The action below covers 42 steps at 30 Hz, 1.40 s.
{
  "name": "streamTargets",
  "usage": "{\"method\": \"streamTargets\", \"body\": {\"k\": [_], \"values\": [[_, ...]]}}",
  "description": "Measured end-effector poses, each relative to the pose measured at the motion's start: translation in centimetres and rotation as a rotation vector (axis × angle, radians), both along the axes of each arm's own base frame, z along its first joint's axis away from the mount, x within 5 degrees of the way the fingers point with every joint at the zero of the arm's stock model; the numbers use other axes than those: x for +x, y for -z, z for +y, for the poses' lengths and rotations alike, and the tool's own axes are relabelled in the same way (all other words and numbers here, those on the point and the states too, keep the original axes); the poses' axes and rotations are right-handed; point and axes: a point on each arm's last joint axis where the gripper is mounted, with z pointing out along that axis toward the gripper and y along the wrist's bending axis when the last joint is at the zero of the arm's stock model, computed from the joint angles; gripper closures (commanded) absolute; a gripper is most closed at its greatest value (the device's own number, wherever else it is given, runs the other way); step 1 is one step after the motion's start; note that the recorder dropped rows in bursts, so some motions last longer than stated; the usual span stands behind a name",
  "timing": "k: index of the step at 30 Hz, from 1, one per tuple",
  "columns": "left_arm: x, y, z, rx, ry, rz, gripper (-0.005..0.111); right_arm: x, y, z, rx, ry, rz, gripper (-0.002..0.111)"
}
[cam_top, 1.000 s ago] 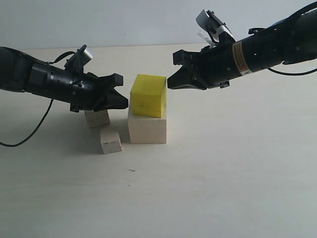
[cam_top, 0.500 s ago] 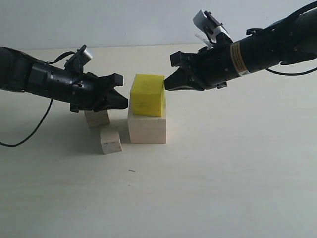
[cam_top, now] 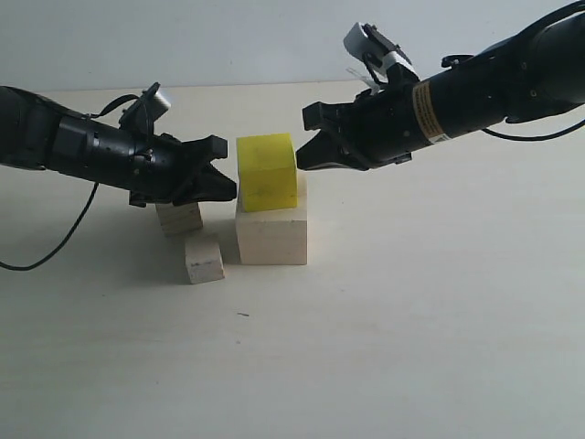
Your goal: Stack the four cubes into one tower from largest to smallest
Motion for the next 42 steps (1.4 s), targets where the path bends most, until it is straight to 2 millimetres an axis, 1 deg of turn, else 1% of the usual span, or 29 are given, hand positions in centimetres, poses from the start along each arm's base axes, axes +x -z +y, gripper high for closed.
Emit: {"method": "streamTargets", "body": {"k": [6, 9, 13, 17, 28, 34, 42], "values": [[0.0, -0.3, 0.0, -0.002, 0.0, -0.006, 0.107, 0.2, 0.1, -0.2, -0.019, 0.025, -0.012, 0.108], [0.0, -1.4, 0.0, -0.01, 0.0, -0.034, 0.107, 0.3, 0.1, -0.2, -0.02, 0.028, -0.013, 0.108], [-0.2, -3.6, 0.0, -0.024, 0.002, -0.09, 0.107, 0.6, 0.1, -0.8, -0.019, 0.048, -0.01, 0.108], [-0.3, -4.9, 0.1, -0.036, 0.005, -0.122, 0.107, 0.7, 0.1, -1.1, -0.017, 0.055, -0.006, 0.108], [-0.8, -5.0, -0.2, -0.055, 0.054, -0.107, 0.107, 0.4, 0.0, -0.9, 0.007, 0.032, 0.014, 0.108], [-0.9, -5.1, -0.3, -0.069, 0.071, -0.101, 0.107, -0.3, -0.4, -0.4, 0.067, -0.044, 0.056, 0.108], [-1.2, -4.9, -1.3, -0.028, 0.074, -0.119, 0.107, -0.6, -0.5, -0.3, 0.092, -0.07, 0.076, 0.108]]}}
